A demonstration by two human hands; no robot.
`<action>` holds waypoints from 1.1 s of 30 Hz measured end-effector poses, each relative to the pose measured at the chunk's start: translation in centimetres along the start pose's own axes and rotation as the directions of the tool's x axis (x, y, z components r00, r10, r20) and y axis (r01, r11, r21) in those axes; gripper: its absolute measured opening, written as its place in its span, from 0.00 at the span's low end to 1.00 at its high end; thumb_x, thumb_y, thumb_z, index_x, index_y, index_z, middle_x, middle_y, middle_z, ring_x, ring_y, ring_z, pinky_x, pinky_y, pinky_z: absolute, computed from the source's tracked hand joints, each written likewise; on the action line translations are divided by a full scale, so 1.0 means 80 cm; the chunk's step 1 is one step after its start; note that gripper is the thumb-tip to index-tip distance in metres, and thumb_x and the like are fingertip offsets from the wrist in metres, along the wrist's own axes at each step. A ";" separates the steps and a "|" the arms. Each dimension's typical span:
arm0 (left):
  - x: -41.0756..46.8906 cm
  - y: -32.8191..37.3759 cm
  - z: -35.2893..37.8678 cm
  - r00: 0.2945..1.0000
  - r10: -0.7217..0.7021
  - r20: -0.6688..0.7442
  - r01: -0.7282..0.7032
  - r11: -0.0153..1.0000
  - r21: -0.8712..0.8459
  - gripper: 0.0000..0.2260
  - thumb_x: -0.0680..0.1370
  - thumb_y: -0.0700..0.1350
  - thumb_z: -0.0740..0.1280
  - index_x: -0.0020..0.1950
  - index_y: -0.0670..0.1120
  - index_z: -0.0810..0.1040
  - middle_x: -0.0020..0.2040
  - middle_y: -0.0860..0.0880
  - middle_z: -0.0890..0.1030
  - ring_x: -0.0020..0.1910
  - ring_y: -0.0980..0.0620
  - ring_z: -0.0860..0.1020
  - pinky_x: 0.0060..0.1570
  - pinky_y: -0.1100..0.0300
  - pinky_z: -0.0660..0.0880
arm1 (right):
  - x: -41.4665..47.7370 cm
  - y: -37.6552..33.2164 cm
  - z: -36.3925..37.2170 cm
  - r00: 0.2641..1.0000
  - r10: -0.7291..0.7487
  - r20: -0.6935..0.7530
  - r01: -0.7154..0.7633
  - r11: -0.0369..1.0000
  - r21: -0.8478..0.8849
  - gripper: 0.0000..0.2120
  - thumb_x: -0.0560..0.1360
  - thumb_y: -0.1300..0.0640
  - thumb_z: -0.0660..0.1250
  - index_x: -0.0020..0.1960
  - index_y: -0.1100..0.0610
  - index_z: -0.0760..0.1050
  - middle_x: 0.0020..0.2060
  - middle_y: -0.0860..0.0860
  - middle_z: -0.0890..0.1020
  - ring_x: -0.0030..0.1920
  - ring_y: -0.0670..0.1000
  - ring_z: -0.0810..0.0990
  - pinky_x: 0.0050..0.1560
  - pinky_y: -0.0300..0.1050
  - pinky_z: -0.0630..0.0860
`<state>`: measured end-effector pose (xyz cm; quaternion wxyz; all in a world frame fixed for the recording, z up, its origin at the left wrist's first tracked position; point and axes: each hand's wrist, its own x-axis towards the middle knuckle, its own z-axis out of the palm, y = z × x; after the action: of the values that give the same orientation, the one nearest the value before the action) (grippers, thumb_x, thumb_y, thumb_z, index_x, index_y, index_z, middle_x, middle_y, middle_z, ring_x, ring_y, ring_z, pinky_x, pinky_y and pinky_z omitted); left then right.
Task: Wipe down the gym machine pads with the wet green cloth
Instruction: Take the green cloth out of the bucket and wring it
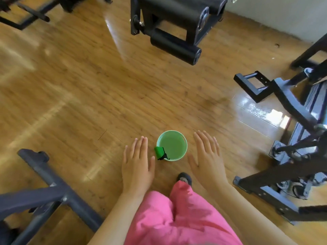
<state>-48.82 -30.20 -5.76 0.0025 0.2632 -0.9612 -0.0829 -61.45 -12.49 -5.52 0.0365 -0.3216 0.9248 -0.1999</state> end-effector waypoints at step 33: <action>0.184 -0.166 0.675 0.365 -0.159 0.917 0.910 -0.147 -0.388 0.21 0.71 0.48 0.65 0.64 0.45 0.75 0.65 0.42 0.75 0.66 0.42 0.71 0.70 0.46 0.62 | 0.154 0.194 0.682 0.250 0.070 0.966 -0.912 0.352 0.211 0.16 0.79 0.52 0.66 0.62 0.59 0.75 0.56 0.52 0.82 0.56 0.49 0.80 0.59 0.45 0.74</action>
<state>-57.36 -40.39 -61.72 -0.1831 0.5719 -0.3782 -0.7045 -69.51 -27.84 -60.95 0.6879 0.0481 0.6274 -0.3617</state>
